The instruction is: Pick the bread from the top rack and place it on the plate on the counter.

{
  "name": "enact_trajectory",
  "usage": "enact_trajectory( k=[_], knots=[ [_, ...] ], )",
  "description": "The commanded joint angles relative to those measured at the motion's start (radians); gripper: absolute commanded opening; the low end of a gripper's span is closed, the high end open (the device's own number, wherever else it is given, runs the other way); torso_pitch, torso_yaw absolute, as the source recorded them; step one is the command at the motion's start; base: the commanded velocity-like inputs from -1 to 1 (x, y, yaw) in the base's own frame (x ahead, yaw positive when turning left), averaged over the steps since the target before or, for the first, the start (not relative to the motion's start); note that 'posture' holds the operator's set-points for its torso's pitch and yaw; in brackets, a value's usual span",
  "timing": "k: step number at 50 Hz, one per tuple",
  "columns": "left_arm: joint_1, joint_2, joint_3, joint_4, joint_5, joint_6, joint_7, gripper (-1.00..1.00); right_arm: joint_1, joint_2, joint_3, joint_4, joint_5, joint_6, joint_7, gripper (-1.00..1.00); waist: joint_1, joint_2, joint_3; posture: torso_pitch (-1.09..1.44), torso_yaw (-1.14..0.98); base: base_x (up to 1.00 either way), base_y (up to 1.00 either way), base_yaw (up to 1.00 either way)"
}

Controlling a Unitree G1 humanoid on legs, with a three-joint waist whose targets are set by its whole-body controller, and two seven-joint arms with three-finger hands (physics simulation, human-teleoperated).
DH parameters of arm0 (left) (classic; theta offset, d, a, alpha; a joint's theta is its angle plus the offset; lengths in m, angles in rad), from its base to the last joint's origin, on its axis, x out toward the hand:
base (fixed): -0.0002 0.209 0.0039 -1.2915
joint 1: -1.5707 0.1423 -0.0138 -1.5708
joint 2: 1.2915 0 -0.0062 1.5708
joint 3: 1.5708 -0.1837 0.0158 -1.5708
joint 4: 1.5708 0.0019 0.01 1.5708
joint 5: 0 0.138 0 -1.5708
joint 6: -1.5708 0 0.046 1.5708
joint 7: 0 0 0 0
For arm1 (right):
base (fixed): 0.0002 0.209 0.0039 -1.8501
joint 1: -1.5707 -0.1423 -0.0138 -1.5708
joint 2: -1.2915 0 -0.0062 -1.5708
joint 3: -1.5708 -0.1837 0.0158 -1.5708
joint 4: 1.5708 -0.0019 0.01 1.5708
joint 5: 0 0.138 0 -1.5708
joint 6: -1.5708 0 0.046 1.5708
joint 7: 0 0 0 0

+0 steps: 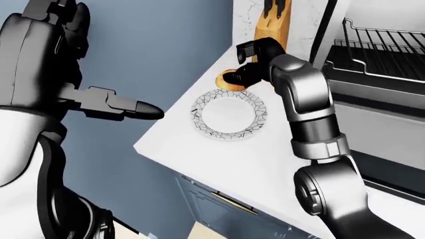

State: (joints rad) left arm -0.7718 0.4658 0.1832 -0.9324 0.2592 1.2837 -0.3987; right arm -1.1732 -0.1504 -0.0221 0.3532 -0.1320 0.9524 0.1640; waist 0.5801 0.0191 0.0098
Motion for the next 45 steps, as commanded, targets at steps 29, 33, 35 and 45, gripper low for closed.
enact_trajectory(
  k=[29,33,35,45],
  knots=[
    [-0.019,-0.004,0.001,-0.004,0.058,-0.033,-0.005,1.00,0.104,0.045,0.018,-0.150,-0.093,0.007,0.079,-1.00,0.001,0.000,-0.032,0.00,0.47,0.00,0.00,0.00],
    [-0.025,-0.002,0.003,0.001,0.060,-0.034,-0.009,1.00,0.105,0.045,0.015,-0.145,-0.097,0.004,0.084,-1.00,0.002,0.000,-0.032,0.00,0.47,0.00,0.00,0.00],
    [-0.029,-0.003,0.001,0.004,0.061,-0.035,-0.010,1.00,0.109,0.047,0.019,-0.156,-0.098,0.011,0.090,-0.93,0.002,0.000,-0.032,0.00,0.47,0.00,0.00,0.00],
    [-0.039,0.004,0.006,0.000,0.063,-0.025,-0.019,1.00,0.125,0.050,0.017,-0.177,-0.106,0.026,0.106,-0.44,0.002,0.000,-0.031,0.00,0.47,0.00,0.00,0.00]
  ],
)
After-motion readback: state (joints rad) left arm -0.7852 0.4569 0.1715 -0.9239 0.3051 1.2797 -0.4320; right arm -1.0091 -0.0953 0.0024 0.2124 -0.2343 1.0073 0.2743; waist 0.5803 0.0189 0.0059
